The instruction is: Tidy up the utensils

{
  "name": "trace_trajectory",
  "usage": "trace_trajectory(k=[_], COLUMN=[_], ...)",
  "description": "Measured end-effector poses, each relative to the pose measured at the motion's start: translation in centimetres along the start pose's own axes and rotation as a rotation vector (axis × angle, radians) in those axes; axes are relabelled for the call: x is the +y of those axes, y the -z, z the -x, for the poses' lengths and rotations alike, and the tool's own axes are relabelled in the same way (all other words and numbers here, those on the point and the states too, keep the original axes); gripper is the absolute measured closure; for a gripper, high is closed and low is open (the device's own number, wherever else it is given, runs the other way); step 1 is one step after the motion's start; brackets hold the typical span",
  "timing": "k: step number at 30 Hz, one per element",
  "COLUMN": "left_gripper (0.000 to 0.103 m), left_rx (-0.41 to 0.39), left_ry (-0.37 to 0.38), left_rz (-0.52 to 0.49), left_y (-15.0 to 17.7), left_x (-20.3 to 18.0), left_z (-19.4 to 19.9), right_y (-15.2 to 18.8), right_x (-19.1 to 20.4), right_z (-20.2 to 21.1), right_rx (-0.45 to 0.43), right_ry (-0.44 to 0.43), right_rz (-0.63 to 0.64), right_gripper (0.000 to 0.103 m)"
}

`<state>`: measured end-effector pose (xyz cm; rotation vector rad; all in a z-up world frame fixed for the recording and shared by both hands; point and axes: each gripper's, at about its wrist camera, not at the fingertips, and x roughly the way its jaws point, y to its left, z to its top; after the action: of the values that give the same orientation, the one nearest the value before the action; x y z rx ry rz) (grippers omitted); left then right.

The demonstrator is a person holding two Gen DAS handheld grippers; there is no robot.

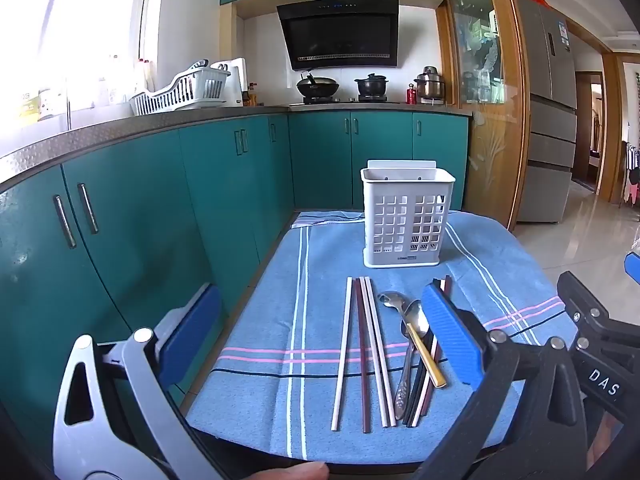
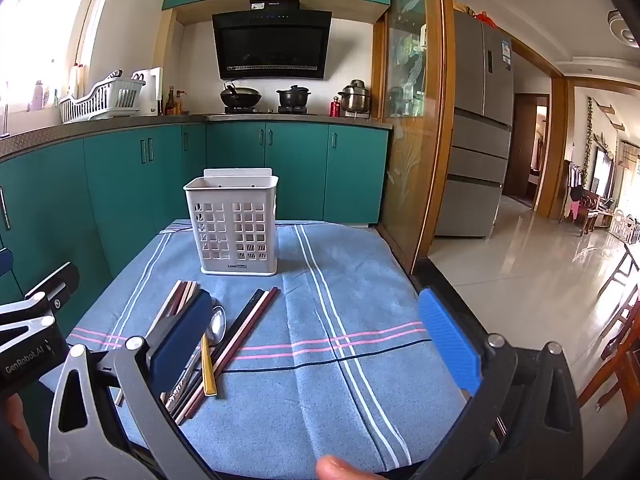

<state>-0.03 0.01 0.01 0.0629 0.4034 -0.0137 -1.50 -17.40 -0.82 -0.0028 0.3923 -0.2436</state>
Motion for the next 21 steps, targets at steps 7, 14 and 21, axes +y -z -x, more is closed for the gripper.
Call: trace_trajectory(k=[7,14,21], left_gripper=[0.004,0.004,0.004], left_rx=[0.003,0.002,-0.001], left_ry=[-0.003,-0.002,-0.001], left_rz=[-0.002,-0.001,0.0], left_y=[-0.01,-0.04,-0.18], left_x=[0.0,-0.02,0.42], left_z=[-0.03,-0.03,0.2], right_y=[0.1,0.54,0.16], right_x=[0.05,-0.17,0.09], right_z=[-0.08,-0.37,-0.18], right_rx=[-0.003,-0.004,-0.005], right_ry=[-0.005,-0.007,-0.008], right_rz=[0.003,0.005,0.005], right_gripper=[0.003,0.003,0.003])
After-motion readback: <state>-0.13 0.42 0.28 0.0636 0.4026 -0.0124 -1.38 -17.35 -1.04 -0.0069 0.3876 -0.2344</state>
